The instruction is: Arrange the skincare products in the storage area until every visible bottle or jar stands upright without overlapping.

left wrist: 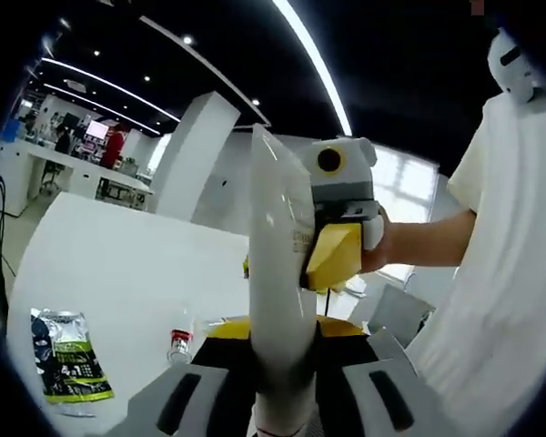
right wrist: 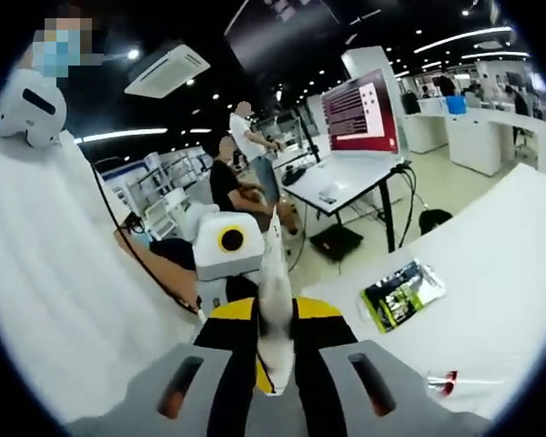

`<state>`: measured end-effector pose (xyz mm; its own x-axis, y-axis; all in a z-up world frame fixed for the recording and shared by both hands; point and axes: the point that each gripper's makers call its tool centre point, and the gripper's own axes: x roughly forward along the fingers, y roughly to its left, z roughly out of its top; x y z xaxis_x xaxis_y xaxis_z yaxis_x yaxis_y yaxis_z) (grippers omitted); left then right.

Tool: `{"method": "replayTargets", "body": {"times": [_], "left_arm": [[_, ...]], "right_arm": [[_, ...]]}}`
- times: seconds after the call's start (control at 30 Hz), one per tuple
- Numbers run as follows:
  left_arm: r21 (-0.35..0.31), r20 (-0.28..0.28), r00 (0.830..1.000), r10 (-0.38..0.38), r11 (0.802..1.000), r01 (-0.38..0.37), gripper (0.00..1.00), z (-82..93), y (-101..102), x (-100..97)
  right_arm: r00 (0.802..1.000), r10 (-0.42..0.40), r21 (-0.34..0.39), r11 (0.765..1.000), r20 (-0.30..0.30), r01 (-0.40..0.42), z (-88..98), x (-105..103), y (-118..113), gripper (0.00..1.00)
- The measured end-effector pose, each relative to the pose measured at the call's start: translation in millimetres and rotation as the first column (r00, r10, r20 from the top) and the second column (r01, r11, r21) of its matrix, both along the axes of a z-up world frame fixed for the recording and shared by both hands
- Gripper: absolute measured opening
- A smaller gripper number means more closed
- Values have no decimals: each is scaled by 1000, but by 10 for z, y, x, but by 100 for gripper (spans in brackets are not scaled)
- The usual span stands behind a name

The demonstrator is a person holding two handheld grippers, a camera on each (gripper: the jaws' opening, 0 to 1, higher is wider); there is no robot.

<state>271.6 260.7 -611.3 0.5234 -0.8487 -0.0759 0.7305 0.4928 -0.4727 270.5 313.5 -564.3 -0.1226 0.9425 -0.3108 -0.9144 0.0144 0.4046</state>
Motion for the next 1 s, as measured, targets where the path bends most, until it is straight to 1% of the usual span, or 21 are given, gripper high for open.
{"method": "replayTargets", "body": {"times": [0.03, 0.07, 0.13, 0.23, 0.27, 0.3, 0.33, 0.37, 0.43, 0.5, 0.57, 0.63, 0.7, 0.73, 0.77, 0.83, 0.87, 0.9, 0.93, 0.97, 1.0], "left_arm": [[-4, -10, 1000, 10, 1000, -10, 21, -4, 17, 15], [-7, -19, 1000, 19, 1000, -19, 20, -9, 29, 32], [-14, -45, 998, 50, 999, -51, 20, -29, 60, 82], [-19, -78, 993, 89, 996, -91, 18, -57, 102, 138], [-17, -87, 991, 99, 995, -101, 18, -71, 115, 155], [-5, -95, 989, 115, 993, -116, 17, -94, 131, 177], [5, -103, 986, 130, 991, -130, 17, -114, 145, 195], [6, -118, 983, 143, 990, -143, 17, -122, 155, 211], [14, -139, 974, 181, 983, -181, 16, -132, 212, 258], [56, -141, 966, 216, 976, -210, 16, -163, 266, 299], [118, -121, 964, 238, 967, -224, 16, -191, 310, 327], [180, -108, 957, 269, 952, -247, 16, -223, 354, 354], [218, -108, 952, 287, 941, -259, 15, -250, 379, 368], [240, -97, 951, 295, 934, -265, 15, -258, 394, 381], [267, -98, 948, 304, 925, -269, 15, -278, 412, 383], [303, -97, 947, 306, 916, -265, 15, -304, 423, 385], [337, -86, 947, 309, 904, -264, 15, -326, 436, 390], [348, -88, 946, 312, 900, -264, 15, -331, 430, 389], [383, -83, 945, 315, 886, -262, 15, -349, 434, 390], [421, -59, 947, 315, 868, -263, 15, -362, 451, 404], [455, -44, 949, 313, 852, -260, 15, -375, 456, 405]], "right_arm": [[999, -40, 14, 999, -6, 40, 3, 40, 23, 15], [998, -57, 18, 998, 1, 57, -3, 55, 32, 15], [991, -131, 22, 991, -19, 131, -18, 129, 69, 18], [970, -238, 26, 971, -35, 239, -40, 227, 127, 21], [964, -267, 20, 963, -11, 267, -65, 254, 150, 22], [957, -291, 17, 956, -1, 291, -81, 276, 167, 24], [954, -299, 10, 954, 20, 299, -97, 287, 186, 25], [946, -323, -4, 946, 37, 324, -118, 313, 194, 26], [932, -361, -7, 932, 41, 361, -123, 360, 221, 28], [916, -401, -21, 916, 36, 401, -143, 402, 229, 29], [901, -433, -35, 900, 29, 434, -164, 425, 250, 30], [891, -454, -46, 889, 28, 455, -186, 456, 261, 31], [872, -489, -60, 870, 7, 489, -210, 486, 258, 32], [869, -495, -60, 867, 6, 494, -216, 491, 261, 32], [860, -510, -63, 859, -6, 508, -228, 504, 261, 33], [842, -538, -75, 842, -46, 534, -264, 522, 258, 33], [838, -544, -77, 838, -49, 540, -273, 529, 256, 34], [828, -558, -82, 829, -55, 553, -287, 540, 249, 34], [819, -570, -86, 821, -63, 564, -304, 551, 242, 34], [807, -587, -99, 809, -73, 579, -325, 563, 226, 35], [802, -592, -101, 805, -76, 585, -334, 573, 220, 35]]}}
